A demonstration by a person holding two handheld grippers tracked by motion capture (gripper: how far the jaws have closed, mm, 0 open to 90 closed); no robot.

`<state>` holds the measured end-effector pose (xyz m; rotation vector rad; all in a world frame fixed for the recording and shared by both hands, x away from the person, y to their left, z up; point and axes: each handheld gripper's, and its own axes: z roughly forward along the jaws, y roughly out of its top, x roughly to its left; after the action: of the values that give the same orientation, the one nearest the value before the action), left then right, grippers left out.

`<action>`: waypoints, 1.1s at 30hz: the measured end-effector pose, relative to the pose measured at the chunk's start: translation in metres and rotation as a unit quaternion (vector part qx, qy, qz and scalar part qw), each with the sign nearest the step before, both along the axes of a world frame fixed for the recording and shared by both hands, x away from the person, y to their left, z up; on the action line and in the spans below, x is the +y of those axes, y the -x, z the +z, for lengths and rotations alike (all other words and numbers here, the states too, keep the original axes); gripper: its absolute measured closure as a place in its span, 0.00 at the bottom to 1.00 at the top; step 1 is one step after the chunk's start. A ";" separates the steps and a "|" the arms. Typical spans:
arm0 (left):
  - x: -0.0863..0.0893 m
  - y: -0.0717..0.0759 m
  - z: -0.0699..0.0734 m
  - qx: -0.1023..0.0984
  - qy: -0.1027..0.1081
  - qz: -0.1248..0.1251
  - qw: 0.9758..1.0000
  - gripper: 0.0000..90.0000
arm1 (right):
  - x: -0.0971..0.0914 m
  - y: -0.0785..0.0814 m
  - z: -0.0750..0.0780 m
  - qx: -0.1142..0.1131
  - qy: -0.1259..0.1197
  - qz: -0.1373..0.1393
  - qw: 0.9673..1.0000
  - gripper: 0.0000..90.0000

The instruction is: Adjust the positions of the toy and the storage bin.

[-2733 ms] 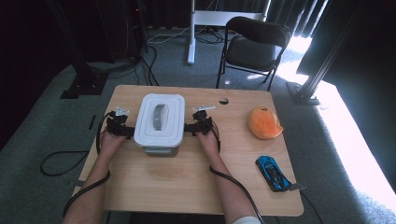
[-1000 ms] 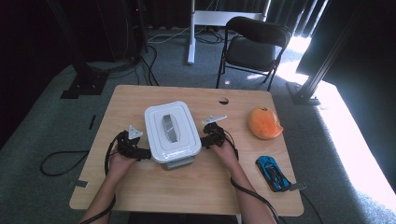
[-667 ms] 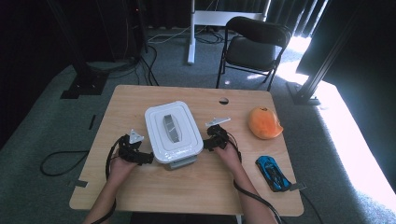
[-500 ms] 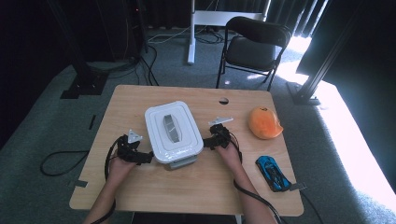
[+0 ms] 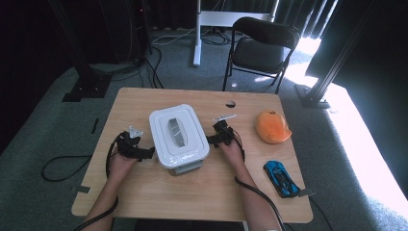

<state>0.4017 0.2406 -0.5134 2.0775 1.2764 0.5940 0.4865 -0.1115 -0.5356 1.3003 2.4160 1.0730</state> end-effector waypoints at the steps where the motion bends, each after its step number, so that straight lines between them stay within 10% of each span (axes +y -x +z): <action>1: -0.001 -0.001 0.001 -0.002 -0.001 -0.001 1.000 0.00 | 0.003 -0.002 0.000 0.000 0.006 0.001 1.000 0.19; 17: -0.006 -0.010 0.010 -0.009 0.007 -0.011 1.000 0.00 | 0.021 -0.017 0.013 -0.007 -0.030 0.039 0.999 0.23; 33: -0.021 0.017 0.010 -0.007 0.000 -0.036 0.999 0.00 | 0.009 0.005 0.017 -0.017 -0.027 0.074 0.997 0.27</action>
<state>0.3849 0.2196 -0.5033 2.1061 1.1885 0.5759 0.4813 -0.1021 -0.5184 1.1231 2.5063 1.1948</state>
